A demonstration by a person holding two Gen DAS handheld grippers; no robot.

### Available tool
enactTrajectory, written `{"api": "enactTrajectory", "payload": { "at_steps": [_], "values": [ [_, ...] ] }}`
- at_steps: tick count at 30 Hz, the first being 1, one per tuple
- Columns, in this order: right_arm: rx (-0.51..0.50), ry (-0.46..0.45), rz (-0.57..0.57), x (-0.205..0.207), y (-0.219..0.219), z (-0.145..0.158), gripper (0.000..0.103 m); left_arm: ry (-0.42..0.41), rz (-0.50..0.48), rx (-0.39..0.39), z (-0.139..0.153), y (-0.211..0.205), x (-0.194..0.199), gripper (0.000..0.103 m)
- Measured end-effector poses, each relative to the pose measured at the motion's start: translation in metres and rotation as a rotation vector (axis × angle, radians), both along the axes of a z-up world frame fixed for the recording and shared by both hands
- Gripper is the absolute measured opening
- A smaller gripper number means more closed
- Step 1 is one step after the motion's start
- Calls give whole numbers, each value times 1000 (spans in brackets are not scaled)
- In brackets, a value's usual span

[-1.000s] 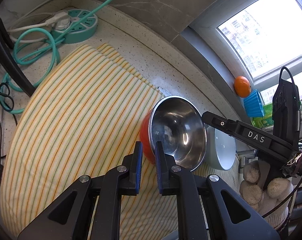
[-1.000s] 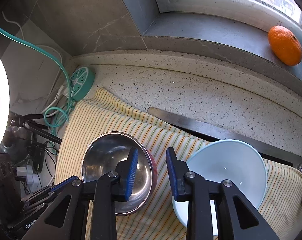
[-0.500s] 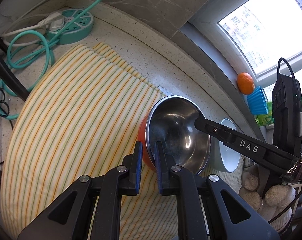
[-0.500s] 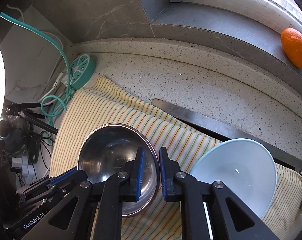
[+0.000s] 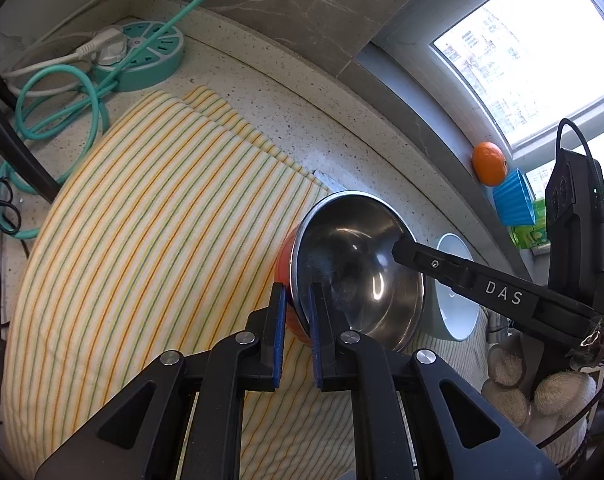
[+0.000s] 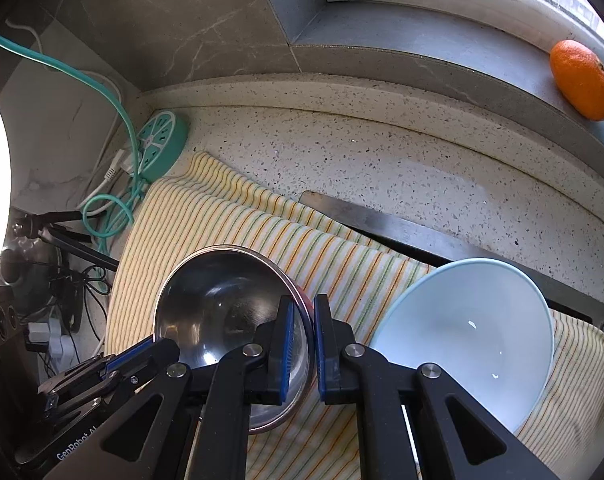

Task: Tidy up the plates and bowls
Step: 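Lift the red steel bowl and carry it over the stack with both tools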

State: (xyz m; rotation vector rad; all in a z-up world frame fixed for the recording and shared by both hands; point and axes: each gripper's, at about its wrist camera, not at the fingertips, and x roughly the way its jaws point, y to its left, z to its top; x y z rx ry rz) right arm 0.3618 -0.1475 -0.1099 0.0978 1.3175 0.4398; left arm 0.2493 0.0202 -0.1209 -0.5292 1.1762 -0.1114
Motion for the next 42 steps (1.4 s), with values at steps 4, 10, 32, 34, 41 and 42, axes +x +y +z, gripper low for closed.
{"api": "enactTrajectory", "payload": {
  "at_steps": [4, 10, 32, 34, 41, 42],
  "values": [
    [16, 6, -10, -6, -4, 7, 9, -16, 4, -3, 9, 1, -6, 9],
    [48, -3, -29, -19, -14, 26, 8, -51, -10, -10, 27, 0, -17, 9],
    [86, -69, -92, -99, -76, 81, 8, -147, -118, -25, 78, -38, -74, 9],
    [88, -70, -108, -107, -87, 82, 8, -149, -141, -26, 79, -46, -79, 9],
    [77, -74, -165, -140, -130, 83, 8, -154, -222, -45, 85, -79, -95, 9],
    [76, -73, -175, -144, -136, 83, 8, -156, -236, -48, 86, -85, -97, 9]
  ]
}}
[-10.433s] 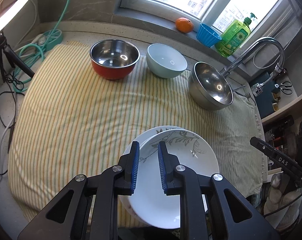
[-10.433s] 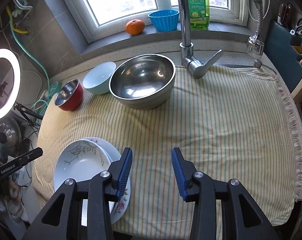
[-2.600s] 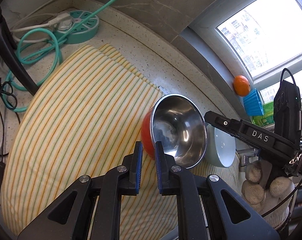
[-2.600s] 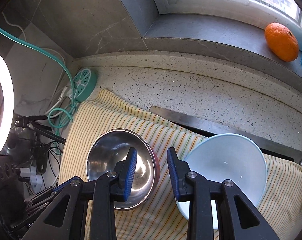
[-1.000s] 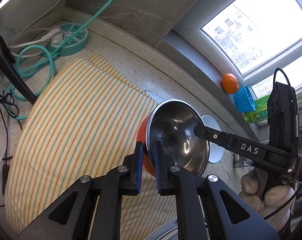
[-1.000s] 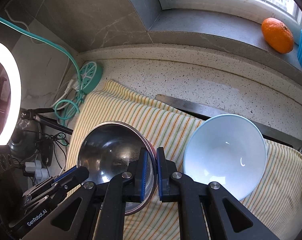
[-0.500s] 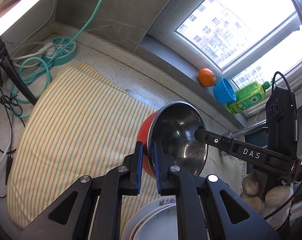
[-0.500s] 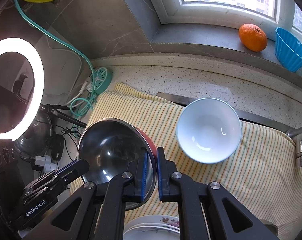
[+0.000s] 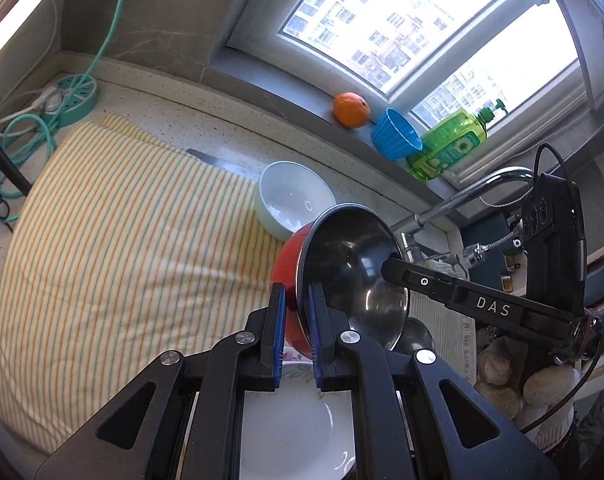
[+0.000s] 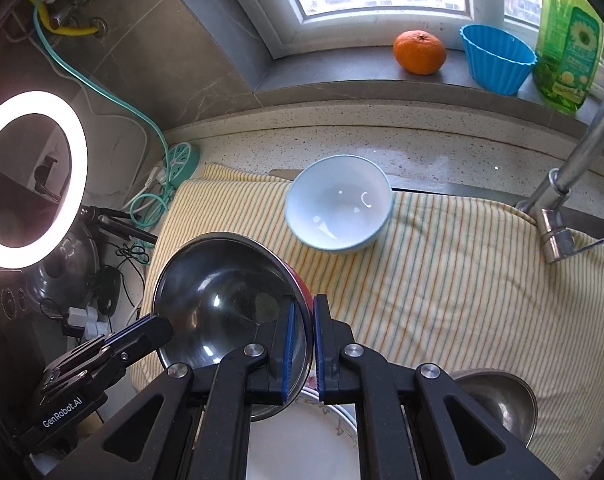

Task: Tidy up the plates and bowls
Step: 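Lift the red steel bowl and carry it over the stack with both tools, then lower the red bowl into the large steel bowl and open both tools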

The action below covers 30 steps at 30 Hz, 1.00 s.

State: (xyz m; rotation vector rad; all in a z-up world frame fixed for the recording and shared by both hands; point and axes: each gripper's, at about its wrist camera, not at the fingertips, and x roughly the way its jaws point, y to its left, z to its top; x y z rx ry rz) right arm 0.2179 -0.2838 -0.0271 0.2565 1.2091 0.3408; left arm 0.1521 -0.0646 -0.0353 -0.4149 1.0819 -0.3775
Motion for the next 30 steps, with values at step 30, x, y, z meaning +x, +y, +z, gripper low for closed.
{"api": "enactTrajectory", "payload": {
  "at_steps": [30],
  "values": [
    [-93, 80, -222, -92, -138, -50, 8, 89, -329, 64, -37, -150, -40, 9]
  ]
}}
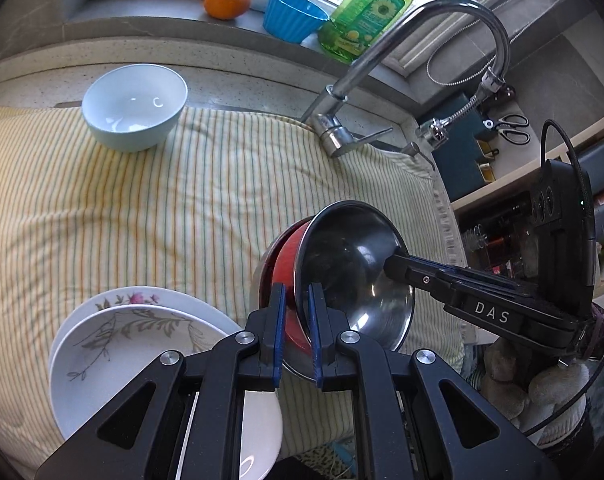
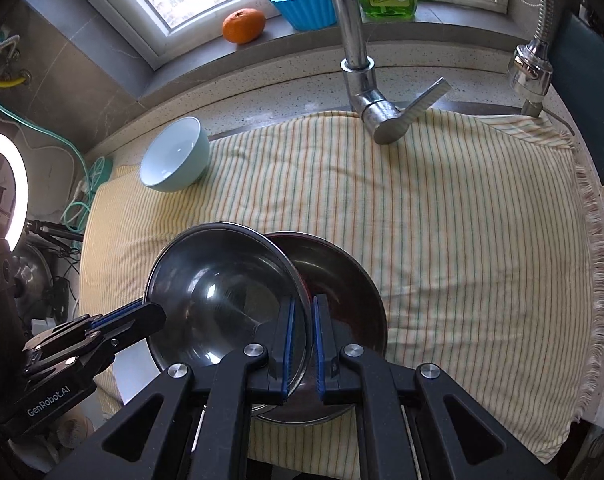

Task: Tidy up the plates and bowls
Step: 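Lower the red bowl into the large steel bowl and open both tools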

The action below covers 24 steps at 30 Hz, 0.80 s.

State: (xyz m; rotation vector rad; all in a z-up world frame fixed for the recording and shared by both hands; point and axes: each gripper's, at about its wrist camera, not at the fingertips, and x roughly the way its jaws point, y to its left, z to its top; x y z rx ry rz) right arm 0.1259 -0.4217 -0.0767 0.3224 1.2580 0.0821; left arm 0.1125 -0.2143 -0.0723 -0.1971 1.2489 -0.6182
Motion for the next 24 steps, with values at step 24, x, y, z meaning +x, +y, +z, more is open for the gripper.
{"api": "enactTrajectory", "payload": {
  "at_steps": [24],
  "values": [
    [-38, 62, 21, 2, -11, -37, 8, 23, -70, 156, -33, -36, -4, 9]
  ]
}}
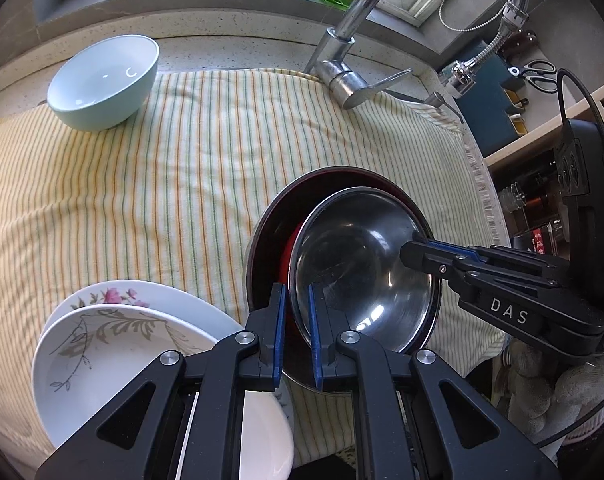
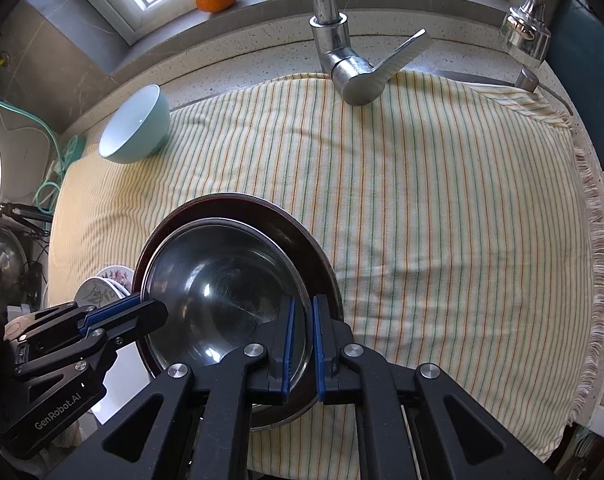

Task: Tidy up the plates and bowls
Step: 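Lower the red bowl into the large steel bowl and open both tools, then move both tools to the pale blue ceramic bowl and grip its rim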

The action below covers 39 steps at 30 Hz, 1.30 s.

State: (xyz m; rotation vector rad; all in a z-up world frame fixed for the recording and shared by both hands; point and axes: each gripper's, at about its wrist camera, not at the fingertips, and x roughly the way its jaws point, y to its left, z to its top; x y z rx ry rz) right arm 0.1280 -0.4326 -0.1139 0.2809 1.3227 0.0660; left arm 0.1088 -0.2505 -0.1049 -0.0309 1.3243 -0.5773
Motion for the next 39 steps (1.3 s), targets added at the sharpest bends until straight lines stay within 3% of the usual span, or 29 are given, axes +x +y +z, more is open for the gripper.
{"api": "enactTrajectory", "payload": {
  "at_steps": [15, 24, 29, 31, 35, 37, 39],
  "values": [
    [-22, -2, 14, 3, 6, 0, 14, -9, -4, 1, 2, 2, 2, 9],
    [-62, -72, 27, -1, 9, 25, 17, -37, 7, -27, 15, 11, 3, 11],
    [-77, -140, 39, -5, 15, 45, 17, -96, 24, -51, 29, 27, -2, 11],
    [-81, -172, 47, -7, 19, 54, 17, -136, 38, -57, 36, 37, -5, 18],
    [-92, -222, 61, -8, 26, 68, 23, -234, 85, -48, 51, 68, -8, 48],
    [-74, -243, 65, -9, 29, 72, 25, -268, 130, -29, 54, 86, -5, 55],
    [-57, -255, 63, -7, 31, 75, 26, -270, 179, -16, 55, 106, 1, 55]
  ]
}}
